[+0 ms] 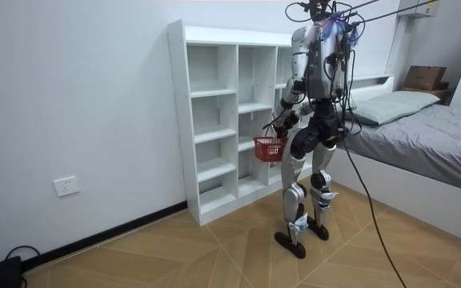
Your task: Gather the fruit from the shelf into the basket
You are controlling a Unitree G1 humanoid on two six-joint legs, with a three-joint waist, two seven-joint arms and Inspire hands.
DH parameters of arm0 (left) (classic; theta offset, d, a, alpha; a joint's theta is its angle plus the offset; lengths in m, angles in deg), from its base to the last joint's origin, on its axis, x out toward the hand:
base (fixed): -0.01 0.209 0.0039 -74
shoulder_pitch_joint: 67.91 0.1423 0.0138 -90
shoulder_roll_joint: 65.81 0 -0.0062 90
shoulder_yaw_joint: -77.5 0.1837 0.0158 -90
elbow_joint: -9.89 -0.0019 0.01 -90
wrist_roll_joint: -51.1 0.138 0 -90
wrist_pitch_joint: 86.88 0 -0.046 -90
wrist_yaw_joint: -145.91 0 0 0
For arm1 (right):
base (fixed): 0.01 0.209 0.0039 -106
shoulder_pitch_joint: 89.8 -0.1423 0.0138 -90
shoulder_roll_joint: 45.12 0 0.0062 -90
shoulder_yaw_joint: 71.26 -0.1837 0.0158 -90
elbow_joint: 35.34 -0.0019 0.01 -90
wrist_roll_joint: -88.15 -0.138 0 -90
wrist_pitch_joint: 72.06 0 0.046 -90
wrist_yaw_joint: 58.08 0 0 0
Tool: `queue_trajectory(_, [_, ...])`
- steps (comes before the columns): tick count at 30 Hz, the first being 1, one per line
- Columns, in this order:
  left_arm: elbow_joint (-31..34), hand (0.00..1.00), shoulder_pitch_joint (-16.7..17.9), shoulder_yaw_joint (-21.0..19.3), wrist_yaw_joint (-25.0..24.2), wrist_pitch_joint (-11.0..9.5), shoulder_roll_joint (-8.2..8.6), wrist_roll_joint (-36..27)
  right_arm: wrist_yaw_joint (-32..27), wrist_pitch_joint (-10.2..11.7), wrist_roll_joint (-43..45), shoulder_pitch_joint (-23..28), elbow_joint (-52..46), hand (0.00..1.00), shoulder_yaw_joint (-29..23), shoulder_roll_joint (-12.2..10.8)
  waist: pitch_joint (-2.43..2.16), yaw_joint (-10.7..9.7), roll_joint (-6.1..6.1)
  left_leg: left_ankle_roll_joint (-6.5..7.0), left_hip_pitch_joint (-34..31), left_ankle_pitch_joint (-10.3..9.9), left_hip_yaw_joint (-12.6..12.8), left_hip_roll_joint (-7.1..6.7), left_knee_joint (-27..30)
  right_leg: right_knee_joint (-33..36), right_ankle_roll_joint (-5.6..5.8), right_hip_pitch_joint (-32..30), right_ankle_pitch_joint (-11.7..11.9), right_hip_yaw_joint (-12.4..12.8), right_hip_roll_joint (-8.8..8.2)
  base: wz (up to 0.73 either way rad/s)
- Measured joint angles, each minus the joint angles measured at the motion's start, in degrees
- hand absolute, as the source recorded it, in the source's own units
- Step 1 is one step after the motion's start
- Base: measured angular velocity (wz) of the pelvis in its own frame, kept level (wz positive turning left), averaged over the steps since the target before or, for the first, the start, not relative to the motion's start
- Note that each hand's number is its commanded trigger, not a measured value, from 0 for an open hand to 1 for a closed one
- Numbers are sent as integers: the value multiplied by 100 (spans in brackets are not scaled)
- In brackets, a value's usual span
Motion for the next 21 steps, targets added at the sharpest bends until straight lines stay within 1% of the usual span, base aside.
queue_trajectory(1, [0, 100, 0, 0, 0, 0, 0, 0, 0, -4, 0, 0, 0, 49, 0, -1, 0, -8, 0, 0, 0, 0, 0, -2, 1, 1, 0, 0, 0, 0, 0, 0])
queue_trajectory(2, [0, 100, 0, 2, 0, 3, 0, 0, 0, -10, -1, 0, 0, 16, 9, -1, -2, -22, 2, 0, -1, 0, 0, -2, 3, 1, 0, 0, 0, -1, -1, 0])
queue_trajectory(3, [0, 100, 0, 4, 0, 5, -1, 0, 0, -14, -5, -1, 0, 0, 21, 0, -2, -31, 3, 0, -1, 0, 0, -3, 4, 1, 0, 0, 0, -1, -2, 0])
queue_trajectory(6, [1, 100, 0, 29, 0, 7, -15, 0, -1, -35, -53, -3, 5, 0, 42, -3, -6, -76, 10, 0, -1, 0, 1, -1, 4, 3, 0, 0, 0, 0, -3, 0])
queue_trajectory(11, [8, 100, -2, 81, 0, 21, -13, 0, 62, -55, -504, -11, 173, 0, 58, -2, -13, -79, 20, 0, 32, 0, 1, 9, 9, 18, -2, 26, 1, -1, -3, 0])
queue_trajectory(16, [8, 100, -8, 110, 0, 103, -2, -3, 43, -118, -665, -8, 234, 0, 86, 2, -13, -83, 20, 0, 45, 0, 1, 1, 25, 27, -4, 42, 2, -5, -5, 0])
queue_trajectory(21, [39, 100, -8, 109, 3, 109, -4, -2, 16, -105, -679, -9, 233, 0, 92, 5, -17, -87, 26, -1, 44, -1, -1, 3, 56, 11, -9, 41, 6, -3, 0, 0])
